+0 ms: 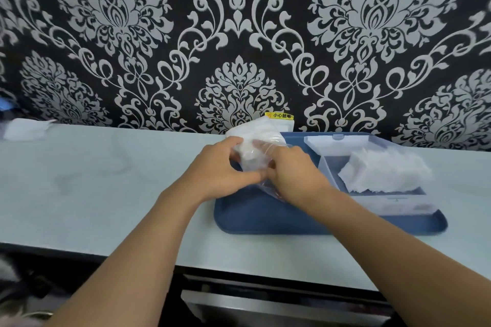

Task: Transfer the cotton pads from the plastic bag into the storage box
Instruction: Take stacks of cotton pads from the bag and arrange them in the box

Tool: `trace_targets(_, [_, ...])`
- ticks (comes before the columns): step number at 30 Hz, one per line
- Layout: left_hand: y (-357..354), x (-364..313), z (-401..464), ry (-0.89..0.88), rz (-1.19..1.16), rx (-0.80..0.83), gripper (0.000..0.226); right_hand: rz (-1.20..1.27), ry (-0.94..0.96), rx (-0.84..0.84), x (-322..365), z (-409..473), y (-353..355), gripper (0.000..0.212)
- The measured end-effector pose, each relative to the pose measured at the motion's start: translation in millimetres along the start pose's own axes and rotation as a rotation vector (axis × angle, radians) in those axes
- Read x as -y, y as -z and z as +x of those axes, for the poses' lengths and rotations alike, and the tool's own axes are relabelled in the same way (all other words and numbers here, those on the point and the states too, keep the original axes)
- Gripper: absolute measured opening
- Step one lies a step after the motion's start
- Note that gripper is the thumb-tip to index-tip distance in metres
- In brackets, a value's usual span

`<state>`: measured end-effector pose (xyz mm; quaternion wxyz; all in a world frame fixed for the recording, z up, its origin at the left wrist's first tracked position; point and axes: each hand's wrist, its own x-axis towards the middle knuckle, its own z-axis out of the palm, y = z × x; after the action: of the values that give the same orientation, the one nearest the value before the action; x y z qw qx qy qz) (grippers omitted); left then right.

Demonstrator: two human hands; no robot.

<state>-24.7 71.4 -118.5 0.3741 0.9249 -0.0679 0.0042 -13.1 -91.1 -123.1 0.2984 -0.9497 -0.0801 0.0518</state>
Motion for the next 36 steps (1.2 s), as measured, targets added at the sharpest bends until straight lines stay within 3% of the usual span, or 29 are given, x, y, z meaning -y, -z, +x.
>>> trace_targets(4, [-4, -3, -2, 0.043, 0.083, 0.017, 0.105, -0.31, 0.041, -0.062, 3, -4, 3, 0.024])
trace_targets(6, [-8, -5, -2, 0.047, 0.184, -0.02, 0.098, -0.314, 0.092, -0.154, -2, -2, 1, 0.018])
trace_targets(10, [-15, -18, -2, 0.048, 0.306, -0.111, 0.062, -0.288, 0.141, -0.209, 0, -6, -2, 0.03])
trace_targets(12, [-17, -20, -1, 0.053, 0.326, -0.131, 0.054, -0.306, 0.149, -0.225, 2, -10, -3, 0.036])
trace_targets(22, [-15, -12, -1, 0.092, 0.196, -0.124, 0.06, -0.155, 0.13, -0.222, 1, -8, -13, 0.029])
trace_targets(27, [-15, -6, 4, 0.1, 0.092, -0.095, 0.063, 0.027, 0.114, -0.212, 0, -6, -20, 0.048])
trace_targets(31, [-14, 1, 10, 0.112, 0.121, -0.125, 0.054, 0.025, 0.145, -0.215, -7, -1, -16, 0.032])
trace_targets(36, [-17, 1, 18, 0.088, 0.125, -0.171, 0.047, 0.098, 0.217, -0.246, -13, -13, 1, 0.046])
